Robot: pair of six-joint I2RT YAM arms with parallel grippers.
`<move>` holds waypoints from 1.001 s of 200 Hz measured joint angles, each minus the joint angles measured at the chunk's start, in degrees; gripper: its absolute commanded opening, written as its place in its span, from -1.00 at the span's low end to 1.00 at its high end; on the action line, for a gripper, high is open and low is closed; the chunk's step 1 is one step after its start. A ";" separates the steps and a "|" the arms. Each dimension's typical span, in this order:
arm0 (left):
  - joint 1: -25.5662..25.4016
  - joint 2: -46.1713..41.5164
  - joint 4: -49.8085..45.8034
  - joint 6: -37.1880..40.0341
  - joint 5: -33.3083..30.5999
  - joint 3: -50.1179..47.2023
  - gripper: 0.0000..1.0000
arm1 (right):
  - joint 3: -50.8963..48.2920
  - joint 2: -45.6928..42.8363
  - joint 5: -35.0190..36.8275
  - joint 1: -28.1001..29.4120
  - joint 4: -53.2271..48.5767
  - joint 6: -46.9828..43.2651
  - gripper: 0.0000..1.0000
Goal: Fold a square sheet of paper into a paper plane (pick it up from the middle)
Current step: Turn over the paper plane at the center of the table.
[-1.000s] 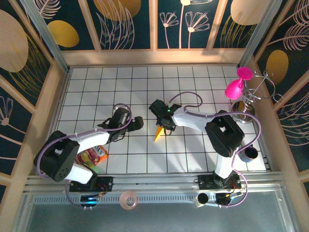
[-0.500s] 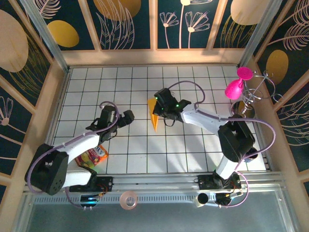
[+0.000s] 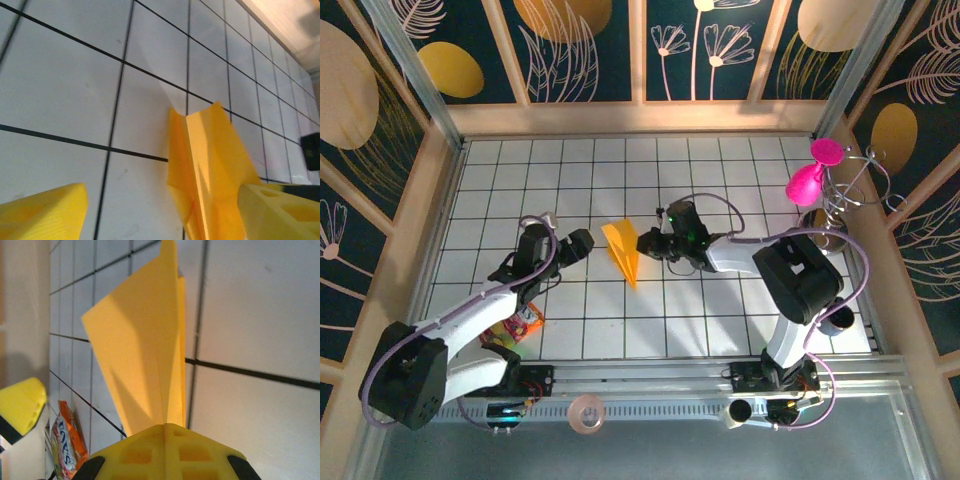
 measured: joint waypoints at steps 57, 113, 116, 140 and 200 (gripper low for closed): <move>-6.82 11.43 3.98 -4.85 5.11 3.06 0.18 | -7.13 0.04 -2.71 -2.93 5.88 1.64 -0.96; -7.56 18.49 11.39 -9.49 8.33 3.17 0.00 | -9.75 0.02 -3.48 -4.39 8.72 2.12 -0.97; -7.58 18.88 11.78 -9.64 8.68 3.17 0.01 | -9.84 0.02 -3.56 -4.39 8.74 2.12 -0.97; -8.02 21.81 14.53 -10.64 10.99 3.43 0.04 | -10.32 0.02 -3.80 -4.42 8.92 2.14 -0.97; -8.57 27.12 18.10 -11.56 15.50 6.19 -0.08 | -10.32 -0.55 -3.78 -4.42 9.33 2.12 -0.98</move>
